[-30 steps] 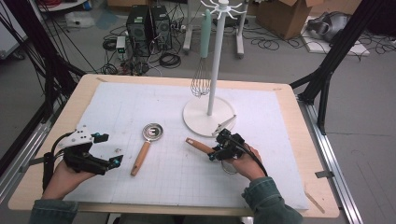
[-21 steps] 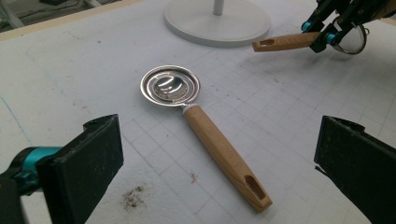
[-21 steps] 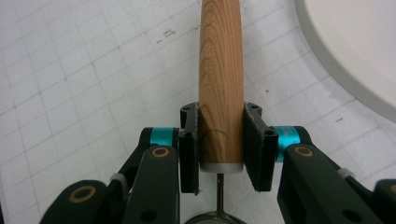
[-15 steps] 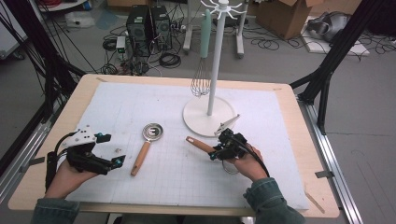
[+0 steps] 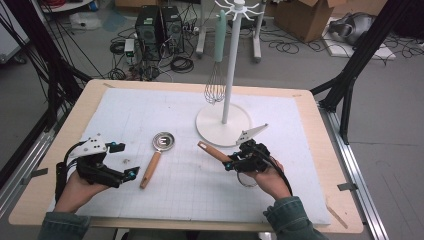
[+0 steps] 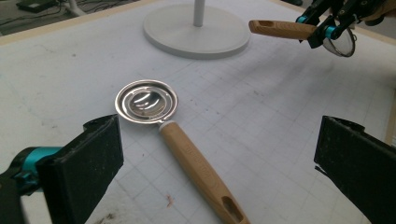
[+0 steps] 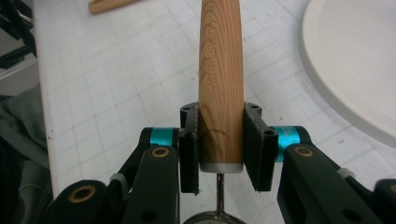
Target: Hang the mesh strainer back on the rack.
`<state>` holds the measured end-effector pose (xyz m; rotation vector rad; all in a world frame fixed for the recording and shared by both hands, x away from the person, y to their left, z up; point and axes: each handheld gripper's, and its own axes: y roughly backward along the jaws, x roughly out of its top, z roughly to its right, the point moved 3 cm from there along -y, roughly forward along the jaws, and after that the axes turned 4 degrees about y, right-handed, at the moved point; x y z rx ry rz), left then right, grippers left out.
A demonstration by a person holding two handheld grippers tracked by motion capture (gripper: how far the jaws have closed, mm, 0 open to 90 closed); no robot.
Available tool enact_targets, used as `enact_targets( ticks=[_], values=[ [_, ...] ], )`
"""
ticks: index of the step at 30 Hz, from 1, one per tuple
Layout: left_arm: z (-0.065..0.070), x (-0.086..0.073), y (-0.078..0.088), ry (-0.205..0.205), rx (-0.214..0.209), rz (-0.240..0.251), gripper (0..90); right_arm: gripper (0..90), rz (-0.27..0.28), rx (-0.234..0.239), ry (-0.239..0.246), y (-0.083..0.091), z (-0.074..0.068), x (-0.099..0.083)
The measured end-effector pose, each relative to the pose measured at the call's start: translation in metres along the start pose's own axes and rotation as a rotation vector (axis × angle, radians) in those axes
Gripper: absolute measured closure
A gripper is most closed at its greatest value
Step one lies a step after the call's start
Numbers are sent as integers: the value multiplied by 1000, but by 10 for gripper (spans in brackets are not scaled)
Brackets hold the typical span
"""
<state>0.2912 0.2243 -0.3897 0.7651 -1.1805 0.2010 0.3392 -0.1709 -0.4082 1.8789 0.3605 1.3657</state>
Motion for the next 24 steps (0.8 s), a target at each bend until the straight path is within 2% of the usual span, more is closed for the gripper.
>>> enact_targets(
  ticks=[15,24],
  values=[
    [11,1,-18,-3,-49,-10,23,703,103,28,9,7,-11,-1],
    [22,9,-34,-2,-108,0,79,703,175,39,45,8,-22,7]
  ],
)
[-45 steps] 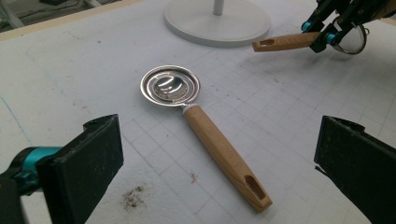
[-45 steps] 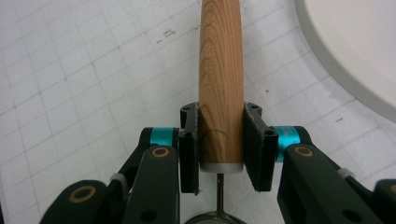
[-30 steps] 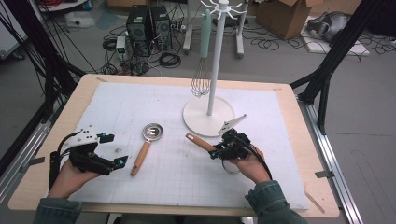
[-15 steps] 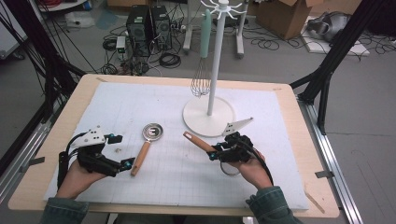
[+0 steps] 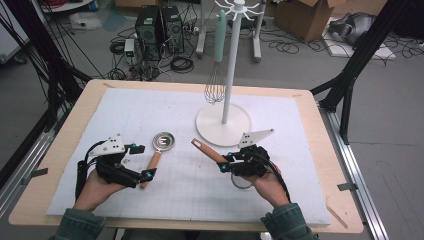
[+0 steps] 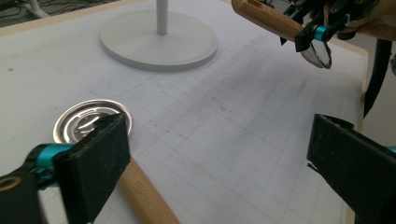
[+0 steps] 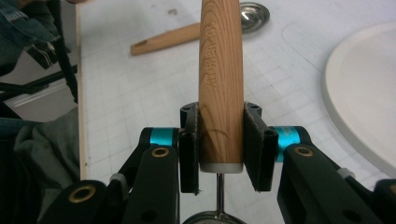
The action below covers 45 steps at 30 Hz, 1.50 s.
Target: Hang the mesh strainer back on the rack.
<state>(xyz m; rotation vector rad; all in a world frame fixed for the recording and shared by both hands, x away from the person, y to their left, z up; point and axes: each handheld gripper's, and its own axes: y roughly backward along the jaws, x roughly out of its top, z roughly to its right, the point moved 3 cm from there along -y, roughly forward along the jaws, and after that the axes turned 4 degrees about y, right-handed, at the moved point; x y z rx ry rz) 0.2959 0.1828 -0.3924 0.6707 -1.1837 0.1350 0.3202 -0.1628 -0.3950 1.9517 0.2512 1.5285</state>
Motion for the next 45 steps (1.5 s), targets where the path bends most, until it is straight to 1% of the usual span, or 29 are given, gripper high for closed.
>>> enact_targets(
  ticks=[3,5,7,9,11,12,13,14,20,21,22,25,28,30,31,33,35,36,37,39,42,45],
  values=[
    [2,2,-5,3,-17,1,86,703,22,17,2,-1,-3,2],
    [4,4,-9,6,-28,2,96,703,37,26,13,-1,-5,3],
    [5,7,-12,10,-43,-9,126,703,54,30,23,-1,-6,4],
    [6,9,-14,12,-59,-6,152,703,70,42,27,-1,-8,5],
    [6,11,-16,15,-77,-4,185,703,85,44,36,-2,-10,6],
    [7,12,-17,21,-79,-2,190,703,91,44,33,-2,-11,7],
    [7,13,-18,19,-91,-7,208,703,103,45,46,-2,-11,7],
    [8,14,-19,21,-98,-4,229,703,105,45,39,-3,-12,8],
    [12,22,-28,6,-136,-3,287,702,139,42,64,-7,-17,11],
    [12,24,-29,5,-139,-2,301,702,147,43,57,-8,-19,12],
    [12,26,-30,1,-143,-5,311,702,164,41,63,-8,-20,13],
    [14,33,-35,10,-166,9,355,702,199,36,69,-10,-24,16],
    [15,40,-39,6,-180,22,383,702,215,29,80,-15,-27,19],
    [16,44,-41,13,-188,30,391,702,218,30,83,-17,-28,21],
    [16,45,-43,8,-188,28,394,702,223,24,86,-19,-29,22],
    [17,47,-44,13,-188,37,413,702,230,24,89,-23,-30,23],
    [18,49,-45,21,-203,49,422,702,237,19,94,-25,-31,25],
    [18,49,-46,24,-210,49,422,702,238,20,94,-27,-32,26],
    [19,50,-47,24,-208,44,425,702,235,10,98,-28,-32,26],
    [19,50,-49,30,-207,45,428,702,233,9,95,-30,-32,27],
    [20,51,-52,48,-218,52,466,701,228,8,100,-34,-33,27],
    [20,52,-54,55,-232,50,497,702,228,5,102,-36,-35,28]
  ],
)
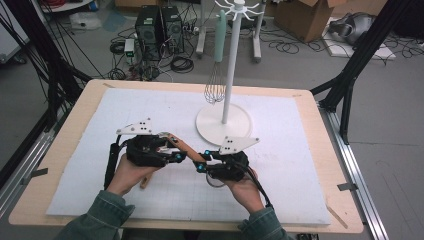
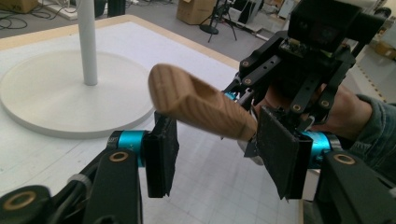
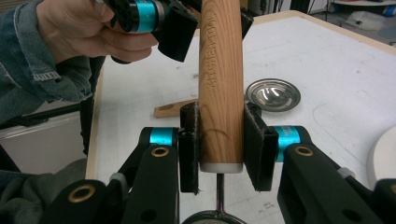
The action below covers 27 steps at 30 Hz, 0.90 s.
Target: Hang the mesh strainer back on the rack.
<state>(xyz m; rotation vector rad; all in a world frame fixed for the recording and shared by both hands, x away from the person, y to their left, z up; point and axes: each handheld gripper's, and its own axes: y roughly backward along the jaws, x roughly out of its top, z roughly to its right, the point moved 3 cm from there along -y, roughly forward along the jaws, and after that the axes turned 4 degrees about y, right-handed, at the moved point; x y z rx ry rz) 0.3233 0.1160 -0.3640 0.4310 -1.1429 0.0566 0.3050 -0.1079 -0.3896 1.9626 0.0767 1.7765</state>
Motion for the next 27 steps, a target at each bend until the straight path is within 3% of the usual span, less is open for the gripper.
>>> enact_targets(
  ticks=[7,15,20,27],
  values=[
    [0,1,-4,11,2,2,564,701,-2,-3,7,-4,0,0],
    [0,2,-4,29,-29,17,612,702,-2,-6,17,-6,-1,0],
    [3,5,-2,14,-56,32,674,704,-13,-3,31,-9,-4,0],
    [8,5,0,-22,-73,-4,720,705,-30,22,55,-15,-7,0]
  ],
)
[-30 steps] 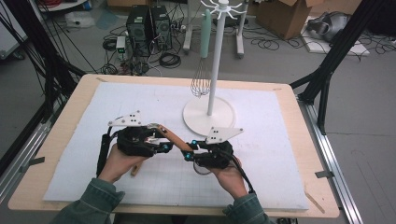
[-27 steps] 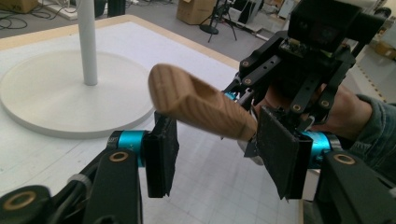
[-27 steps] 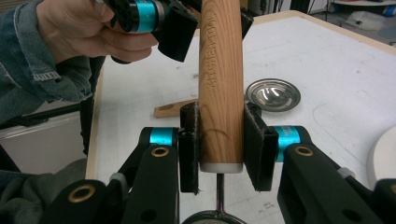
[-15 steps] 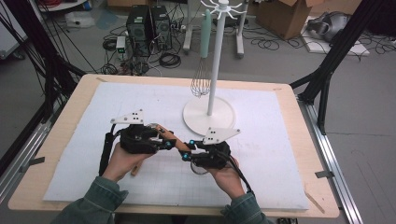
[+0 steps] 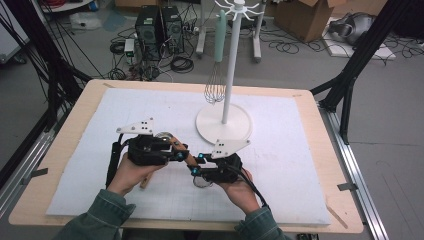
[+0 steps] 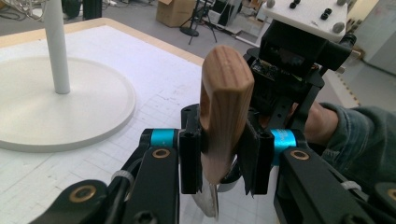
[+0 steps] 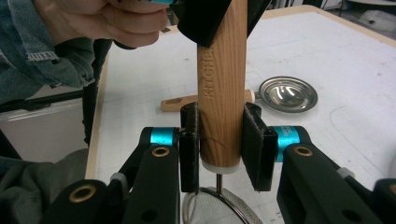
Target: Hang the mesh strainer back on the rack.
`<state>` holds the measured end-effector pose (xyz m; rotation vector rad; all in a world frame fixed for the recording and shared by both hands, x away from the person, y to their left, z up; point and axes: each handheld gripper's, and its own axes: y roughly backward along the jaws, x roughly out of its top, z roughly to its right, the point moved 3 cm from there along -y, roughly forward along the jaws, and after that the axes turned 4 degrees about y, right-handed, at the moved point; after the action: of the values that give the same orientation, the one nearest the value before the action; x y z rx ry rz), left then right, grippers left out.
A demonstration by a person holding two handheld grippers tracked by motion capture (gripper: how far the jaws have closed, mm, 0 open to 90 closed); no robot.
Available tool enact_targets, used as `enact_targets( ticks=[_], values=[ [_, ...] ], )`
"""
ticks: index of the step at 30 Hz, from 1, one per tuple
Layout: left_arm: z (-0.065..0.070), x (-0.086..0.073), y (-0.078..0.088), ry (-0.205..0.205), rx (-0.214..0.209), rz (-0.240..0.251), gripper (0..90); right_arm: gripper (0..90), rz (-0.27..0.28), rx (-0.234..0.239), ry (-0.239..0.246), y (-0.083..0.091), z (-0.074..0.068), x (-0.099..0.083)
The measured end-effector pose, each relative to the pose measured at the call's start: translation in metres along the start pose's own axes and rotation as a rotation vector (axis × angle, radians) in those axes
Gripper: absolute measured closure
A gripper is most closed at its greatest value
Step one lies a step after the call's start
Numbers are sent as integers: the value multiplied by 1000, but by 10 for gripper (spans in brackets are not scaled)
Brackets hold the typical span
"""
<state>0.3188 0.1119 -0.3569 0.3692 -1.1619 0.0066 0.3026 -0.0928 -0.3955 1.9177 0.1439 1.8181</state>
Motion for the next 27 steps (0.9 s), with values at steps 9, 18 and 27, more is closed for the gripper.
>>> enact_targets(
  ticks=[9,18,27],
  values=[
    [2,-1,-3,-23,-1,-41,724,677,-23,61,-24,-3,1,-1],
    [8,1,-6,-58,-14,-74,724,651,-17,172,-53,-8,5,-1],
    [8,2,-5,-62,-11,-76,671,705,-11,159,-59,-7,5,0]
  ],
)
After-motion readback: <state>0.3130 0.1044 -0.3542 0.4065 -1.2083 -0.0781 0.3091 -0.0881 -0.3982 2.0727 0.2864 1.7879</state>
